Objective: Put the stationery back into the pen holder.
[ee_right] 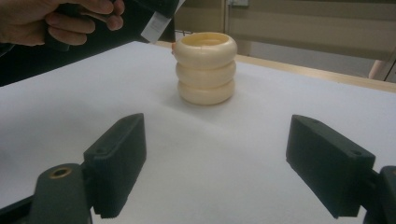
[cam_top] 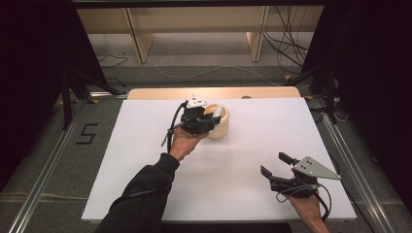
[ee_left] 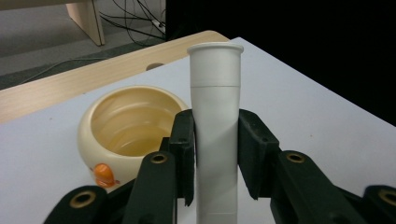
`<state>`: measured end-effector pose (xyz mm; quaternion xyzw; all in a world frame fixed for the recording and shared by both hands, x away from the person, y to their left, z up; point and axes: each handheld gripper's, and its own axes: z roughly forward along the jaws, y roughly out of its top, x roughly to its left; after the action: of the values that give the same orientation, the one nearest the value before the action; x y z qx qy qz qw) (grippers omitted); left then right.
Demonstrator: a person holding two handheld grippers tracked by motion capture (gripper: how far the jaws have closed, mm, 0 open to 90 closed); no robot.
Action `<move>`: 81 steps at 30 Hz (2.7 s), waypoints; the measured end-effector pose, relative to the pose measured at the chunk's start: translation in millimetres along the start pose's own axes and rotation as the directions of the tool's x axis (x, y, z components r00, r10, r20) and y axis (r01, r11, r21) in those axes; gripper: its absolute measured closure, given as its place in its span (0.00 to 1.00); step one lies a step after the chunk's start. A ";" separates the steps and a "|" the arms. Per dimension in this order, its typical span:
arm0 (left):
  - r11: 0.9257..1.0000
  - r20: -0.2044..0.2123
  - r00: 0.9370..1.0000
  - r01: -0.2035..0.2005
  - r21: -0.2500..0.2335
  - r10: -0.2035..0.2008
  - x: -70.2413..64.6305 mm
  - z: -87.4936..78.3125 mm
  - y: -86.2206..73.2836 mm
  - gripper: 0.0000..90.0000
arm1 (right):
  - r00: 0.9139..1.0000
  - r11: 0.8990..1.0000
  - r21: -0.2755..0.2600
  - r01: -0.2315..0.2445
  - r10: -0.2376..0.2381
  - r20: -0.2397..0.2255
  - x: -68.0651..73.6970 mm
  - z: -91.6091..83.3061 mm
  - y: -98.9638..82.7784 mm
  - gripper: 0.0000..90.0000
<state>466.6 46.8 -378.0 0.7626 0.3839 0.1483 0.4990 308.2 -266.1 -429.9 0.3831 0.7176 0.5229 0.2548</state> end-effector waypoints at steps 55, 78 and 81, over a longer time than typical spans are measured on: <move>0.989 -0.130 0.984 0.112 -0.096 -0.124 34.3 62.5 3.7 0.77 | 1.000 1.000 0.003 0.004 -0.004 -0.016 0.7 1.3 -0.7 0.24; 0.993 -0.153 0.981 0.110 -0.042 -0.116 34.2 72.9 -10.2 0.76 | 1.000 1.000 0.001 0.006 -0.006 -0.014 0.6 0.9 -0.7 0.24; 0.994 -0.163 0.981 0.108 -0.010 -0.108 33.6 73.8 -9.9 0.75 | 1.000 1.000 0.002 0.006 -0.006 -0.014 0.5 1.1 -0.7 0.24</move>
<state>529.4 25.7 -425.7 0.7256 0.4641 0.1831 0.4739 308.6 -265.3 -430.9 0.3775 0.7211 0.5239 0.2511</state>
